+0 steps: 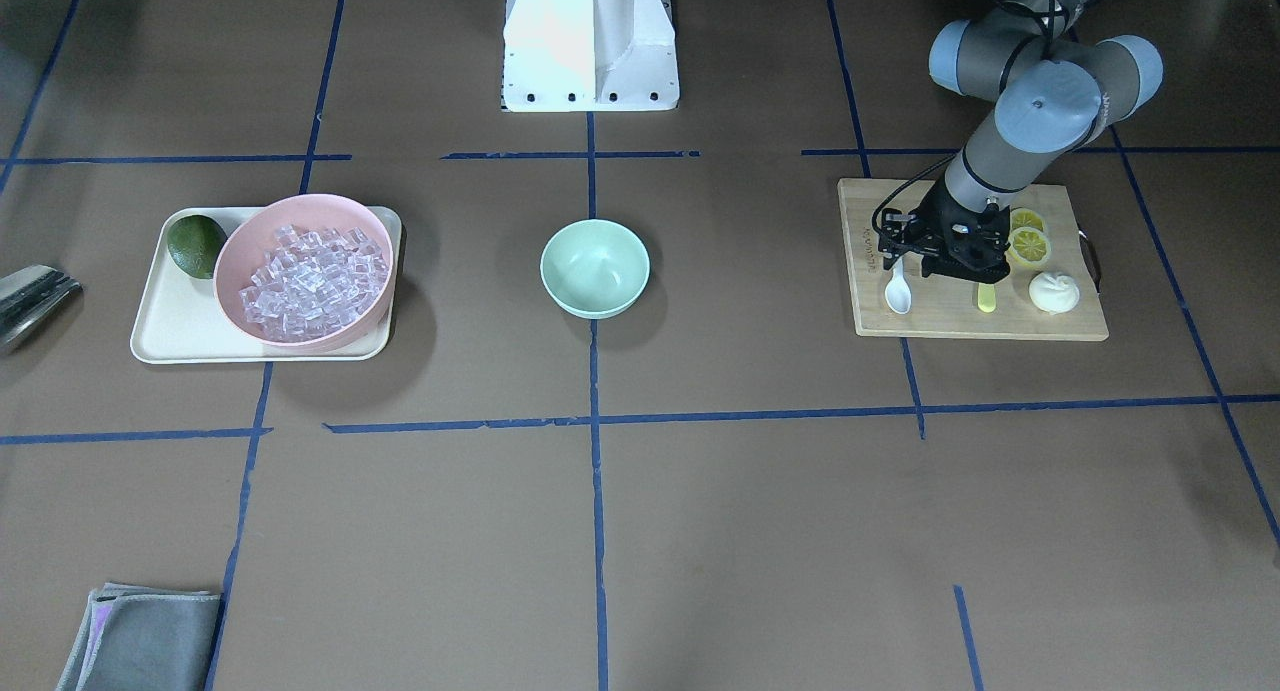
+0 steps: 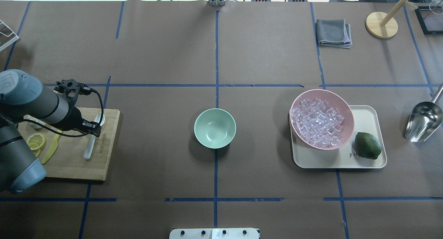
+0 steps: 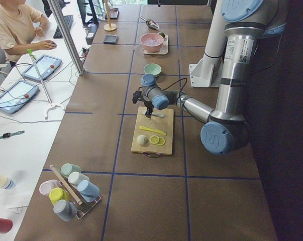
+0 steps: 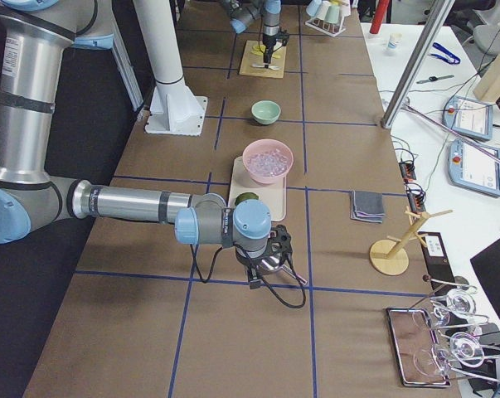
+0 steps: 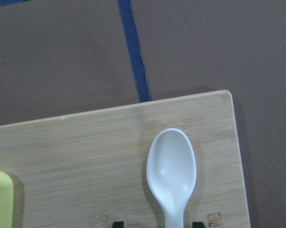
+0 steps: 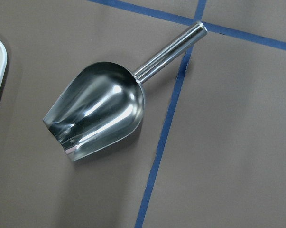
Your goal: Put spoon and ice into bowl
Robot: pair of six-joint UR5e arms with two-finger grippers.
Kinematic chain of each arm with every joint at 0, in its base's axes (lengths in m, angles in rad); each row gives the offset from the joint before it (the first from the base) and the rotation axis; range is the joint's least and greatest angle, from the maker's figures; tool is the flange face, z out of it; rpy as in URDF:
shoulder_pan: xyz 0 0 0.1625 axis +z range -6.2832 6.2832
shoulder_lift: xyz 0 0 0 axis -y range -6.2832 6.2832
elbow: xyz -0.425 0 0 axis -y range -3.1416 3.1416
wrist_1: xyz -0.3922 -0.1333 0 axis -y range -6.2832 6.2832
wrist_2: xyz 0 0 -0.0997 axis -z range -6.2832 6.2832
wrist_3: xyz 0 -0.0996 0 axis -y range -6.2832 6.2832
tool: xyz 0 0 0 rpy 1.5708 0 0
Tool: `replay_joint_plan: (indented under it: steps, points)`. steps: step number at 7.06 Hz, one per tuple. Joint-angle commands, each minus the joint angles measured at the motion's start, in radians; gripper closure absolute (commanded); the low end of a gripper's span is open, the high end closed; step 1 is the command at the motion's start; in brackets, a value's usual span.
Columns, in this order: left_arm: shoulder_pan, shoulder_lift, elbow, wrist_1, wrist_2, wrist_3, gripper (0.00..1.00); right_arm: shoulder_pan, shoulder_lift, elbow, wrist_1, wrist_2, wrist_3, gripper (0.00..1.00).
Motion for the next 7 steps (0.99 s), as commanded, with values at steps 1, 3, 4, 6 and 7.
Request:
replay_joint_plan:
  steps: [1, 3, 4, 6, 7]
  points:
    - [0.001, -0.001, -0.001, 0.000, 0.000, 0.002, 0.47, 0.000, 0.001, 0.000, 0.000, 0.000, 0.001, 0.00]
    - [0.014, -0.014, -0.002, 0.002, 0.001, 0.002, 0.47, 0.000, 0.001, -0.002, 0.000, 0.000, 0.002, 0.00]
    - [0.014, -0.014, -0.002, 0.002, 0.001, 0.002, 0.50, 0.000, 0.001, -0.014, 0.000, 0.000, 0.002, 0.00]
    - [0.014, -0.013, -0.001, 0.002, 0.001, 0.004, 0.61, 0.000, 0.001, -0.020, 0.000, 0.000, 0.002, 0.00]
    - [0.014, -0.013, 0.001, 0.002, 0.001, 0.002, 0.67, 0.000, 0.001, -0.023, 0.002, 0.000, 0.002, 0.00]
